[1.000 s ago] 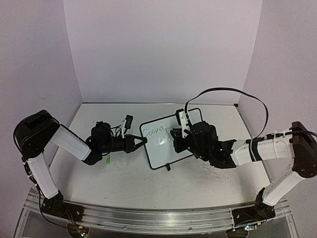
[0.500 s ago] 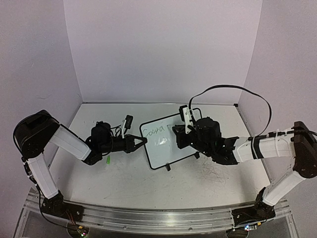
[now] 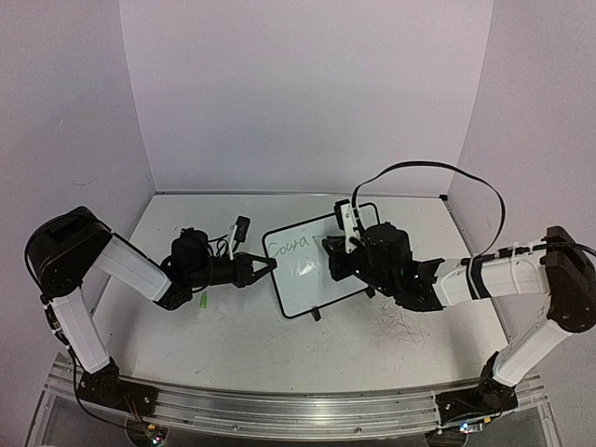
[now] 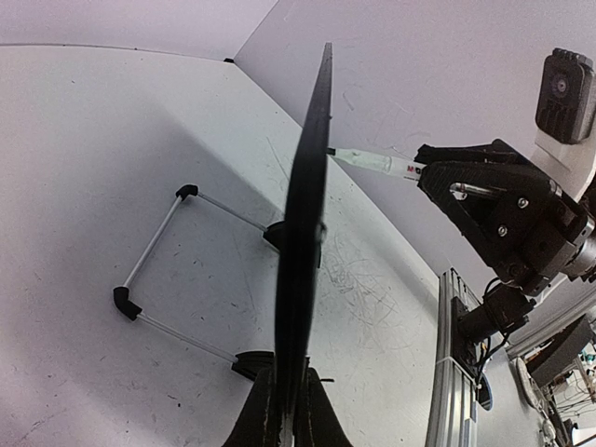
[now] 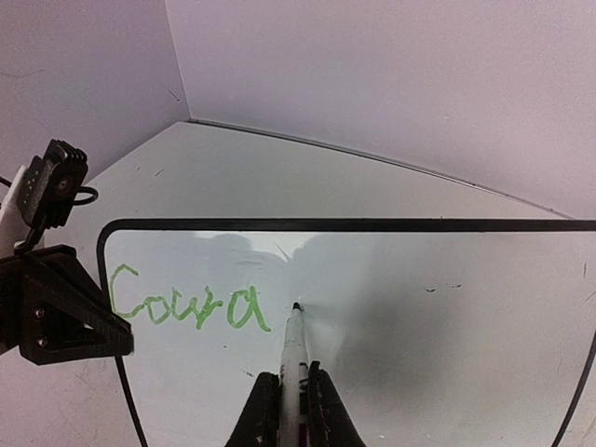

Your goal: Write a sentence on the whiteboard

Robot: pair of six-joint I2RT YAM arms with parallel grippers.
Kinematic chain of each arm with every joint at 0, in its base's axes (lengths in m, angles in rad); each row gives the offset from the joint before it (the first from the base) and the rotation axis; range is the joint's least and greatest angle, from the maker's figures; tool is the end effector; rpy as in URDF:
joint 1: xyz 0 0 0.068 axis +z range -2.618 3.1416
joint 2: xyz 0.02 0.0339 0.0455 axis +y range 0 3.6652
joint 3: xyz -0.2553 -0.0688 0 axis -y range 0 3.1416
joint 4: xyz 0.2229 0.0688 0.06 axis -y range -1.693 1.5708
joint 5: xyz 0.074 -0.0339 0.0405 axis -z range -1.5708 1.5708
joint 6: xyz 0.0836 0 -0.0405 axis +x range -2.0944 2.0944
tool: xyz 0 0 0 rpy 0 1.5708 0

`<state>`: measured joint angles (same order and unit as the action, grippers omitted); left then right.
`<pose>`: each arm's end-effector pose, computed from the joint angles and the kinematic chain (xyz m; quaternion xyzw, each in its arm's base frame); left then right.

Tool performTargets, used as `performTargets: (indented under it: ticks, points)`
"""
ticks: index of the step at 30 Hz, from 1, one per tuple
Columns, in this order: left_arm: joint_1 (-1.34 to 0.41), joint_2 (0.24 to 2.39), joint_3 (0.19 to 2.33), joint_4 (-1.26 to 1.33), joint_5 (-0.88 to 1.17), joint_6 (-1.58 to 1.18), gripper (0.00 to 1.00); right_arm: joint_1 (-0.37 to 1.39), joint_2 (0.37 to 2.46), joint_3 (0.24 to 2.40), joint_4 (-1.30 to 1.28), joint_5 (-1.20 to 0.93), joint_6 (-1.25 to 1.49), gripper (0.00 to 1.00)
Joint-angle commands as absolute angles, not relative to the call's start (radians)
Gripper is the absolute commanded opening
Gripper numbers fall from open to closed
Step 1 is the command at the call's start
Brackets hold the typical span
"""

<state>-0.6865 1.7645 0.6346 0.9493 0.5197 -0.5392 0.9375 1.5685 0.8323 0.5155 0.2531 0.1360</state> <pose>0.2542 -0.2620 0.1617 0.2187 0.7281 -0.5174 0.3928 0.2394 0.2907 0.2297 -0.2295 0.7438 0.2323 0.5831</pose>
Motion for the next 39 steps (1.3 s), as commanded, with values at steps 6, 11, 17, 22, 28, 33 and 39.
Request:
performTargets:
  ticks: [6, 11, 17, 22, 28, 33, 39]
  points:
    - [-0.683, 1.740, 0.641, 0.908, 0.517, -0.541, 0.00, 0.939, 1.585, 0.874, 0.546, 0.254, 0.121, 0.00]
    - [-0.683, 1.744, 0.642, 0.908, 0.519, -0.541, 0.00, 0.946, 1.590, 0.874, 0.545, 0.243, 0.118, 0.00]
    - [-0.683, 1.744, 0.642, 0.907, 0.519, -0.541, 0.00, 0.954, 1.594, 0.870, 0.527, 0.245, 0.123, 0.00]
    - [-0.683, 1.741, 0.638, 0.907, 0.519, -0.541, 0.00, 0.957, 1.589, 0.846, 0.518, 0.244, 0.135, 0.00]
    - [-0.683, 1.741, 0.637, 0.907, 0.520, -0.541, 0.00, 0.959, 1.578, 0.820, 0.508, 0.261, 0.143, 0.00]
    - [-0.683, 1.739, 0.637, 0.907, 0.520, -0.543, 0.00, 0.958, 1.569, 0.810, 0.505, 0.279, 0.144, 0.00]
    - [-0.682, 1.737, 0.636, 0.907, 0.519, -0.545, 0.00, 0.956, 1.566, 0.821, 0.505, 0.325, 0.143, 0.00]
